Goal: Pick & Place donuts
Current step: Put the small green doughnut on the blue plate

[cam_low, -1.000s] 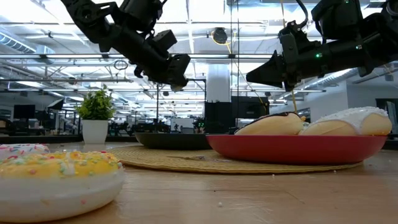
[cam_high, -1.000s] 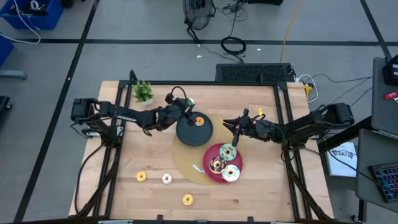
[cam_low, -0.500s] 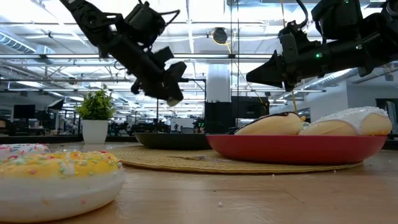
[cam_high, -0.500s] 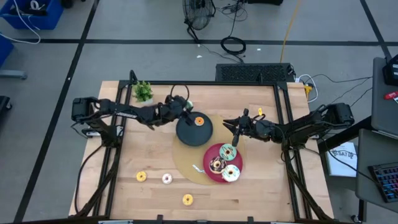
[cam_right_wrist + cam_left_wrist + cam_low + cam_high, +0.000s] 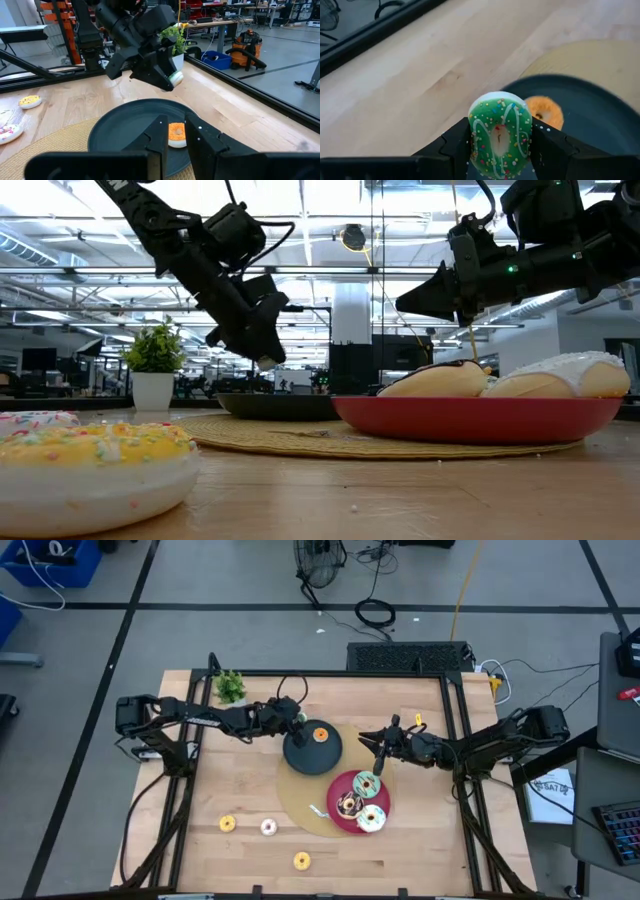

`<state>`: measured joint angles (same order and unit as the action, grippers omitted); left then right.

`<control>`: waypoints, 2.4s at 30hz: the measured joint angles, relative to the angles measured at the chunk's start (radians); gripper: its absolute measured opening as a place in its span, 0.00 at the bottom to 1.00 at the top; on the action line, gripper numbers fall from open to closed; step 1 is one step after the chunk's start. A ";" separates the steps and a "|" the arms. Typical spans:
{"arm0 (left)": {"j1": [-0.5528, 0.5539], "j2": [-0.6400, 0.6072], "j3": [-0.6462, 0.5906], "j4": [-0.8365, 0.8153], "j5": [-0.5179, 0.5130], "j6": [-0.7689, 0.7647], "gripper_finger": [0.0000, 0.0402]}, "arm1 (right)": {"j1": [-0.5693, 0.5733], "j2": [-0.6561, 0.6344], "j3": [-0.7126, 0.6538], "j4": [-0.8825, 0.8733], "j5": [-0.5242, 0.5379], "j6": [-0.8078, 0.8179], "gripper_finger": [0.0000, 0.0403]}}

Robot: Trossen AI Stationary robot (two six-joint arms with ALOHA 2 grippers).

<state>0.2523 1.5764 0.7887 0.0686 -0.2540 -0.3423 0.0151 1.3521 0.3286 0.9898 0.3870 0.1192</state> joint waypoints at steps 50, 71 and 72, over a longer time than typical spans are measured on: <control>-0.025 0.261 0.300 -0.386 0.092 0.033 0.44 | 0.000 0.000 0.000 -0.007 0.002 0.000 0.14; -0.027 0.261 0.299 -0.296 0.089 0.074 0.44 | 0.000 0.000 0.000 -0.008 0.002 0.000 0.14; -0.027 0.261 0.299 -0.296 0.095 0.074 0.44 | 0.000 0.000 0.000 -0.008 0.002 0.000 0.14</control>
<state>0.2256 1.8370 1.0882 -0.2273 -0.1589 -0.2688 0.0151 1.3521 0.3290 0.9821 0.3889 0.1192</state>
